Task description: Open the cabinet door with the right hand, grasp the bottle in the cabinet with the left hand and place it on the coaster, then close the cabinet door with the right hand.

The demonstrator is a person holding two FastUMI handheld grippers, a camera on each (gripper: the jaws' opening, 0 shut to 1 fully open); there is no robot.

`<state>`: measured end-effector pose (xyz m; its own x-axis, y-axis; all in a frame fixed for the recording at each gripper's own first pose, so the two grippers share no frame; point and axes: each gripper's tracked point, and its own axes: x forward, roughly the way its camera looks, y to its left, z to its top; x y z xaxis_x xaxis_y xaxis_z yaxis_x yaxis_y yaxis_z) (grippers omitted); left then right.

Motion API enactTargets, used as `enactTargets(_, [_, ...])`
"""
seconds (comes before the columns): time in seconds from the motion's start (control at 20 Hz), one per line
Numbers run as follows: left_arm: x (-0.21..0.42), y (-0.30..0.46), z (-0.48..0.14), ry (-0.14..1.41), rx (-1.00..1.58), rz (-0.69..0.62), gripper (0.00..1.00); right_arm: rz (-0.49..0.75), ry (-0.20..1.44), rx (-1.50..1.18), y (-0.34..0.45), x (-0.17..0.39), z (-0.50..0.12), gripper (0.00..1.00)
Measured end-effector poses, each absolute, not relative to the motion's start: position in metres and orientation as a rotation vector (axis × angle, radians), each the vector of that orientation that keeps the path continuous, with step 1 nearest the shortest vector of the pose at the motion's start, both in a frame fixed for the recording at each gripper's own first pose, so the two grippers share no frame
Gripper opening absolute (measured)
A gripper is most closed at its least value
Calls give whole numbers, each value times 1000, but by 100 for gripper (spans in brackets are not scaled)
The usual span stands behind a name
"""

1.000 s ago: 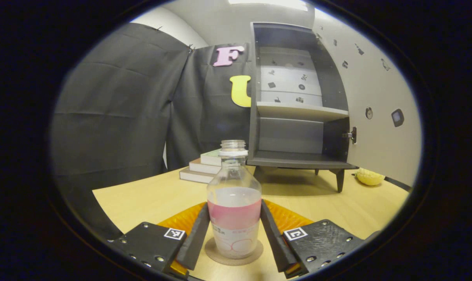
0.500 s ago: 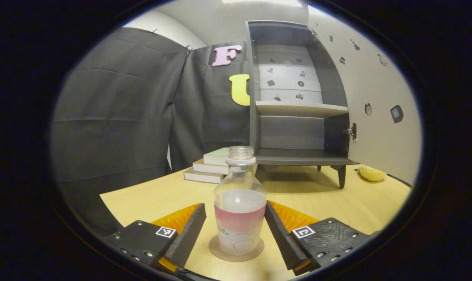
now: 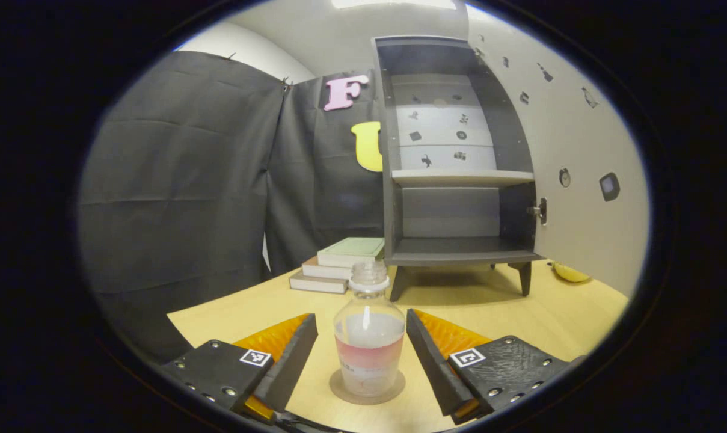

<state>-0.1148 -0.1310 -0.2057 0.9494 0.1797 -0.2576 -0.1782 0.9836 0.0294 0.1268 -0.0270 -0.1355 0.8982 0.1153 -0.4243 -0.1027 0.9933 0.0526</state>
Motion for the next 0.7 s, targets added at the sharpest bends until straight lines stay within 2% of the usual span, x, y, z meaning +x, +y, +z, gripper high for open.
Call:
enactTargets(0.1, [-119, -130, -184, 247, 28, 193, 92, 122, 416, 33, -29, 128, -122, 94])
enactTargets(0.2, [-121, -128, -152, 229, 41, 200, 89, 132, 383, 46, -30, 130, -105, 94])
enactTargets(0.45, [-117, -127, -80, 159, 63, 191, 91, 149, 326, 86, -29, 139, -68, 94])
enactTargets(0.65, [-112, -126, -56, 157, 47, 168, 89, 144, 290, 126, -20, 148, -39, 93])
enactTargets(0.7, [-109, -125, -53, 163, 46, 162, 91, 140, 278, 125, -18, 149, -31, 93])
